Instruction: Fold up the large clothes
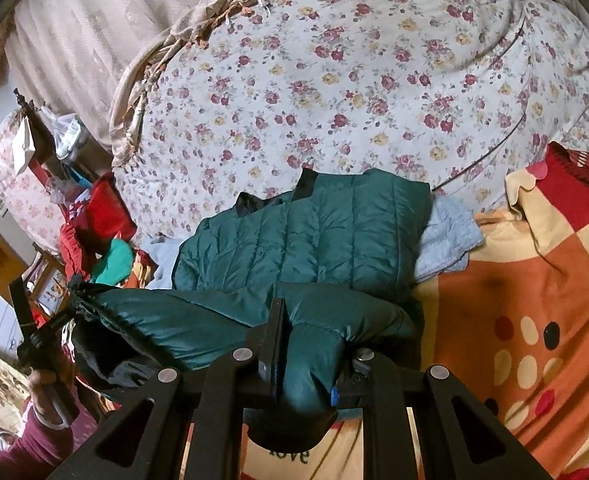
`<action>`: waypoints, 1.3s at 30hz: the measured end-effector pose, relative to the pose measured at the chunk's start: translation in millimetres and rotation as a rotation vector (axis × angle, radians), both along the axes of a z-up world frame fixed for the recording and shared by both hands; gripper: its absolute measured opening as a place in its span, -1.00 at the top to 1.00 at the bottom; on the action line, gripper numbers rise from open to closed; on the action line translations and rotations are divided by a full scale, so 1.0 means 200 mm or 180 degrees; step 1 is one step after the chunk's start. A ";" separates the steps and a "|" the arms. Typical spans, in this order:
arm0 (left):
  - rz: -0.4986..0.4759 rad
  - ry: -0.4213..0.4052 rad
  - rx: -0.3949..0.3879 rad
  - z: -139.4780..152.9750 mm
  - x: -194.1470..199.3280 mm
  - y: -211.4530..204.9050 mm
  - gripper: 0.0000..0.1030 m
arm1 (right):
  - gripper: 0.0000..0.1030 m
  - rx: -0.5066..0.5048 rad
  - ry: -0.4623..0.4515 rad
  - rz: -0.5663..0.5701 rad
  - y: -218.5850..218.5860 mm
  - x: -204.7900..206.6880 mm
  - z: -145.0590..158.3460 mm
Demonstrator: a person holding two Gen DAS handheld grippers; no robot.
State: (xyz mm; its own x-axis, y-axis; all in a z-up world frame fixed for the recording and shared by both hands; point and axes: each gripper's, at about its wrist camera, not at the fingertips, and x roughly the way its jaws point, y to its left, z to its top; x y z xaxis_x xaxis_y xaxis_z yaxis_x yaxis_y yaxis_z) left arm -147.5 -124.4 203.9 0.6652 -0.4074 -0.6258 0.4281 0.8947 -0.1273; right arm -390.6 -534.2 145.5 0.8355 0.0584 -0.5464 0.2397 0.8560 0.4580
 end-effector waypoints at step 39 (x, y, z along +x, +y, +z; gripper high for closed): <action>0.0449 -0.0106 0.0371 -0.12 0.69 -0.55 0.85 | 0.70 -0.0049 0.0208 -0.0467 -0.44 0.73 -0.05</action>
